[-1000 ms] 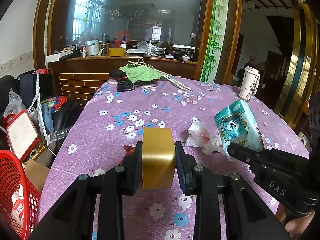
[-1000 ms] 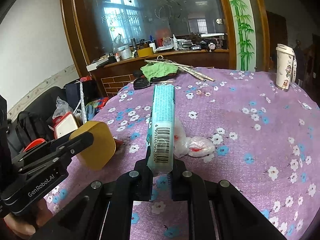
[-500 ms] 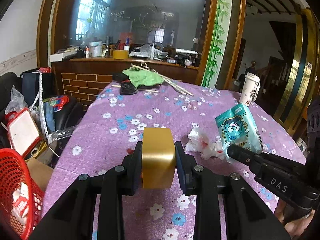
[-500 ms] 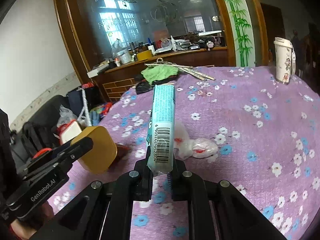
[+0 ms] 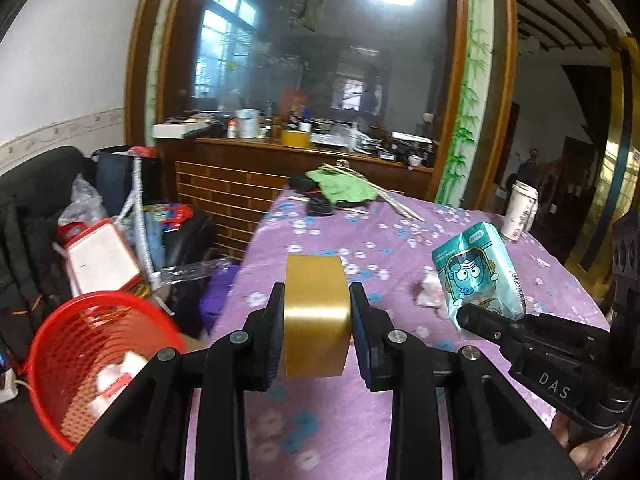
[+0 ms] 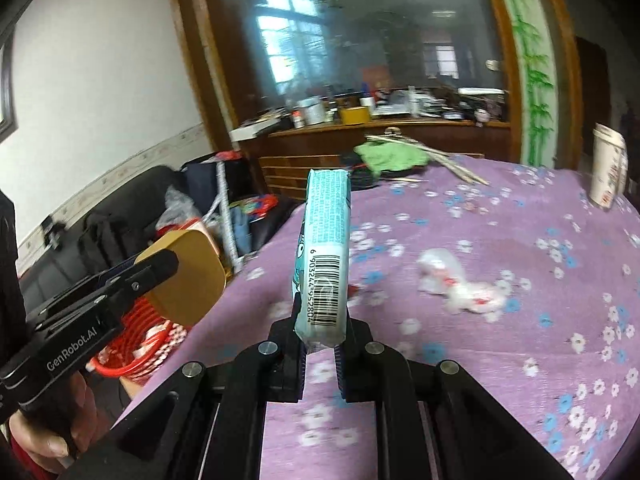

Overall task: Collect trash
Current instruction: 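Carry the tape roll and tissue pack over the red basket, then open both tools to drop the tape and tissue pack into the basket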

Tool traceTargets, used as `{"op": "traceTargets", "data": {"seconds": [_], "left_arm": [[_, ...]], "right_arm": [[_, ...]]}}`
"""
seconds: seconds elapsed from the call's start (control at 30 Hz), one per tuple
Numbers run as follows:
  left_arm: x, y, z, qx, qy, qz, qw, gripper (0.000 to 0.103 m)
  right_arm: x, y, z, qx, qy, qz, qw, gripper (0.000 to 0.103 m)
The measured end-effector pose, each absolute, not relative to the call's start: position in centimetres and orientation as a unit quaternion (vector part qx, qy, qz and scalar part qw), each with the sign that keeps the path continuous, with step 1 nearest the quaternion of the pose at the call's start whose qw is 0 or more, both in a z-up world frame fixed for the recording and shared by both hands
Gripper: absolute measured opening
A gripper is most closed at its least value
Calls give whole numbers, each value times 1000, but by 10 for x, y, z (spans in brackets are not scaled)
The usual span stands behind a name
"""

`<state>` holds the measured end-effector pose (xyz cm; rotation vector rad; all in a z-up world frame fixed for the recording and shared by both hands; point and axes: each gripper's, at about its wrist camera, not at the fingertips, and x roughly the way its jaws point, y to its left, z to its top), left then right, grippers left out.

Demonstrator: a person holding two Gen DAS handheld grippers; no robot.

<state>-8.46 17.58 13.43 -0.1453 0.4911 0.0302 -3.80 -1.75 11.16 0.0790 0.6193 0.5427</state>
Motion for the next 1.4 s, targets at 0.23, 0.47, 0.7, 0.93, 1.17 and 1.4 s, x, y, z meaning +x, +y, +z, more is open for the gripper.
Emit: {"op": "traceTargets", "data": {"seconds": [0.23, 0.47, 0.7, 0.93, 1.17, 1.4], "left_arm": [[-121, 228, 137, -94, 241, 55, 964, 29], [-146, 276, 130, -110, 246, 103, 958, 29], [-159, 313, 118, -128, 254, 137, 949, 29], [-161, 330, 108, -141, 261, 150, 943, 29], [-161, 343, 102, -152, 264, 155, 940, 29], [-160, 351, 98, -158, 266, 155, 938, 29]], "right_arm": [[-61, 43, 115, 13, 306, 324, 895, 13], [-73, 95, 110, -12, 316, 368, 875, 13], [-80, 128, 107, -33, 322, 392, 861, 13], [-81, 154, 104, -50, 331, 408, 849, 13], [-81, 177, 99, -63, 341, 421, 838, 13], [-72, 195, 96, -66, 352, 427, 830, 13]]}}
